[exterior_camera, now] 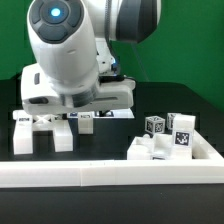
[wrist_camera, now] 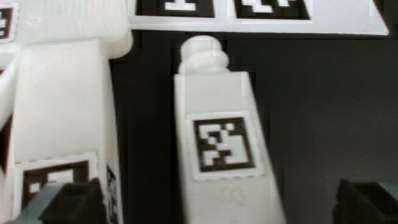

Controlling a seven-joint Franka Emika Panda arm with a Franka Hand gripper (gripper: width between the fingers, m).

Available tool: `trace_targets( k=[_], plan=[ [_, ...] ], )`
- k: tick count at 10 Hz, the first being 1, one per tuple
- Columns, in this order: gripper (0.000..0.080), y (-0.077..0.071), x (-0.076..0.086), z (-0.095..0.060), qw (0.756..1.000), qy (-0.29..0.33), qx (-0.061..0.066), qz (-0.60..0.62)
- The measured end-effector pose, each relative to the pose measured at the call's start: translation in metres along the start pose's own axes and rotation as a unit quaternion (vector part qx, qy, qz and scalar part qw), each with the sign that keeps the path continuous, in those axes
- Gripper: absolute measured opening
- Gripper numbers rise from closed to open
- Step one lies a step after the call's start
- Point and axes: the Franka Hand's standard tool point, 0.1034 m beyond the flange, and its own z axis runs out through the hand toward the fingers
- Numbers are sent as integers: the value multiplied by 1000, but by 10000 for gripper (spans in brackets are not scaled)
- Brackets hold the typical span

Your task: Assemble chair

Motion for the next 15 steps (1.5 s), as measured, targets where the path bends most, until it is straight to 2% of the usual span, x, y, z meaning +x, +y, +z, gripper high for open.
trace_targets(
  k=[5, 8, 13, 15],
  plan=[
    [648, 1, 0, 0, 1000, -1, 1, 0],
    [648, 12, -2, -1, 1000, 0, 6, 6],
    [648, -1, -8, -18, 1000, 10, 4, 20],
    [648, -8, -3, -13, 1000, 13, 0, 19]
  ],
)
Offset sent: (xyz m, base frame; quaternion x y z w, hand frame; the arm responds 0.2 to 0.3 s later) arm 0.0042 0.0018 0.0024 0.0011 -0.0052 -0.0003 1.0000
